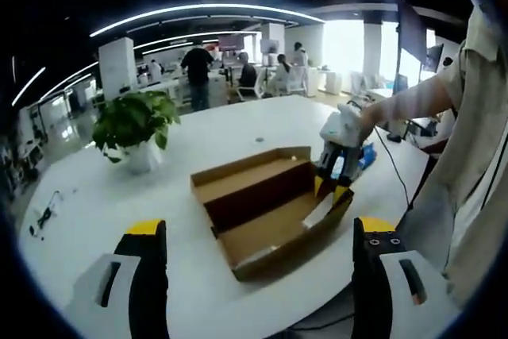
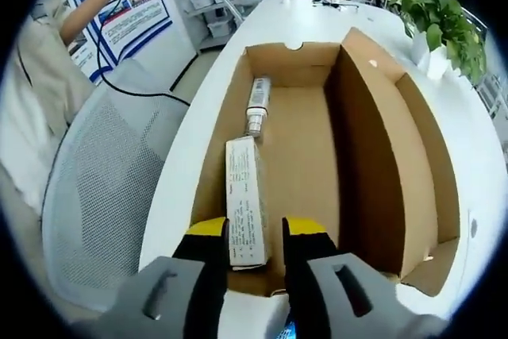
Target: Operate the shoe box by opening the lid, removing the specified soft item, and placing it in the target area until the item is outside and the box remains undamaged.
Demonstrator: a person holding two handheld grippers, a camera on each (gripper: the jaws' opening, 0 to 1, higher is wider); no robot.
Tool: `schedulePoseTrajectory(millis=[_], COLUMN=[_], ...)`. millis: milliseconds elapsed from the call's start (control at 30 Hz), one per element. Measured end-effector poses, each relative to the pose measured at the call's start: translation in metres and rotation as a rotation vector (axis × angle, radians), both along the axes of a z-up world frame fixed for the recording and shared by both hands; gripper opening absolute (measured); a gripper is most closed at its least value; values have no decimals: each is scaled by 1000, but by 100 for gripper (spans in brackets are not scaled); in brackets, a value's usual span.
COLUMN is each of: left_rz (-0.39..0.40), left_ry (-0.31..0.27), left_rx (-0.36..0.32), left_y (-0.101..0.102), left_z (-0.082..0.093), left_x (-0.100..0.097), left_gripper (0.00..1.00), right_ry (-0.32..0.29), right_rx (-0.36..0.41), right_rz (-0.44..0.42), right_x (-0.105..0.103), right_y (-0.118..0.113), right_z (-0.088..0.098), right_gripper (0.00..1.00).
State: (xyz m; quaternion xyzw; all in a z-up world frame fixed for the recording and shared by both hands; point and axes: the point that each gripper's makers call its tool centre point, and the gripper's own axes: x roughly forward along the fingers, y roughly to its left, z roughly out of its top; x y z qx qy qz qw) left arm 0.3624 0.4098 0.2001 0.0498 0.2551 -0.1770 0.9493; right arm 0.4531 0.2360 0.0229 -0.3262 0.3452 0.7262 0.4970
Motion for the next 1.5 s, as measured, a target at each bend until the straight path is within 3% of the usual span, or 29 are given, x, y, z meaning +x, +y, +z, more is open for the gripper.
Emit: schedulePoseTrajectory(millis=[300, 600, 900, 1233, 1500], left_rz=[10, 21, 26, 26, 31], left_ry=[-1, -1, -6, -18, -16], left_rx=[6, 6, -1, -22, -15], left_y=[3, 5, 6, 4, 5], left_z=[0, -2, -3, 0, -1], left_x=[-4, -9, -11, -14, -18], left_gripper=[100, 100, 100, 100, 100], right_ry=[1, -41, -62, -76, -85], right_rx=[23, 29, 28, 63, 87], right_rz=[22, 34, 15, -27, -58], right_x=[-16, -19, -19, -15, -12], right_y=[12, 20, 19, 22, 26], right_z=[-2, -7, -6, 9, 33], right_gripper=[24, 17, 16, 16, 16])
